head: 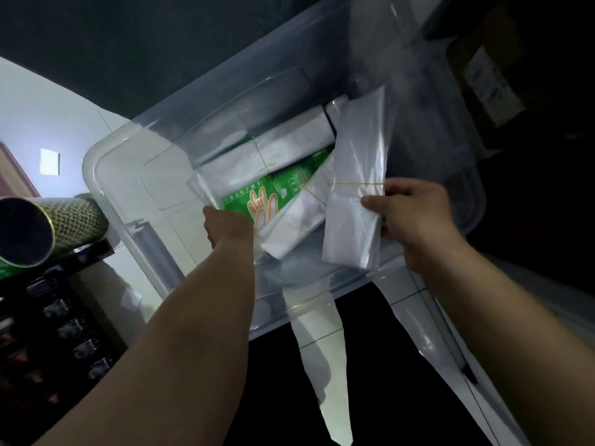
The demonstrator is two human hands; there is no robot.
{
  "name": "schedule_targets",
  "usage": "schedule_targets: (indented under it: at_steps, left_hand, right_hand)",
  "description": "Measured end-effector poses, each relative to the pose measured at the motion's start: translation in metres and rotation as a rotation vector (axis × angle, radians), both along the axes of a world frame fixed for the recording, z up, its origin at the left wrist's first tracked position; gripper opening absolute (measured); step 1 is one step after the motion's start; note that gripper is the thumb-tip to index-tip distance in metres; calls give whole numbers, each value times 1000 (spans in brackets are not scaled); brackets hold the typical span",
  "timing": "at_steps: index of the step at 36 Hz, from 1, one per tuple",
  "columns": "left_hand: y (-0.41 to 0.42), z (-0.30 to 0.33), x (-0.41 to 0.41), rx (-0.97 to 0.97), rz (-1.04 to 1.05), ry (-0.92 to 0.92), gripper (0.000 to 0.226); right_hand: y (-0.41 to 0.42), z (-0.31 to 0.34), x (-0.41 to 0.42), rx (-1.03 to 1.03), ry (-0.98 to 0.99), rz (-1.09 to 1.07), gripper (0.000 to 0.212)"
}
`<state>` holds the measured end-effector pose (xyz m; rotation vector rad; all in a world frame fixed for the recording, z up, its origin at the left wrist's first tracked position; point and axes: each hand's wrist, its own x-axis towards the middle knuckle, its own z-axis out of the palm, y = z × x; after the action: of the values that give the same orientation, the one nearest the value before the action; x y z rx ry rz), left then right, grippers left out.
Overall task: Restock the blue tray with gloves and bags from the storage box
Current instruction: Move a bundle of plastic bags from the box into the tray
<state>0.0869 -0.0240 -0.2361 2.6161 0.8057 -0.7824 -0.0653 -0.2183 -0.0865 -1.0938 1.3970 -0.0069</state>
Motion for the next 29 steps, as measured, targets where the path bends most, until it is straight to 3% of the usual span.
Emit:
schedule_targets:
  at_steps: [3,8,14,18,23,29]
  left_hand:
    - [-4,31,2,-38,60,-16,33]
    - [-8,112,-8,-201,-53,-20,23]
    - [-11,202,-33,-633,148,110,35]
    - [-6,262,-48,-859,61,230,22]
    - [10,319,-52,-1233,56,342,27]
    - [43,354,-47,-1361,-57,368,28]
  right_hand:
    - [-2,13,-7,38,-10,22,20]
    - [-4,57,-14,134,-13,110,14]
    - [1,112,-18,271,-197,241,10]
    - [8,149,-17,322,-363,347,17]
    - [28,179,-16,192,-349,380,10]
    - [67,210,-19,11,-355,384,13]
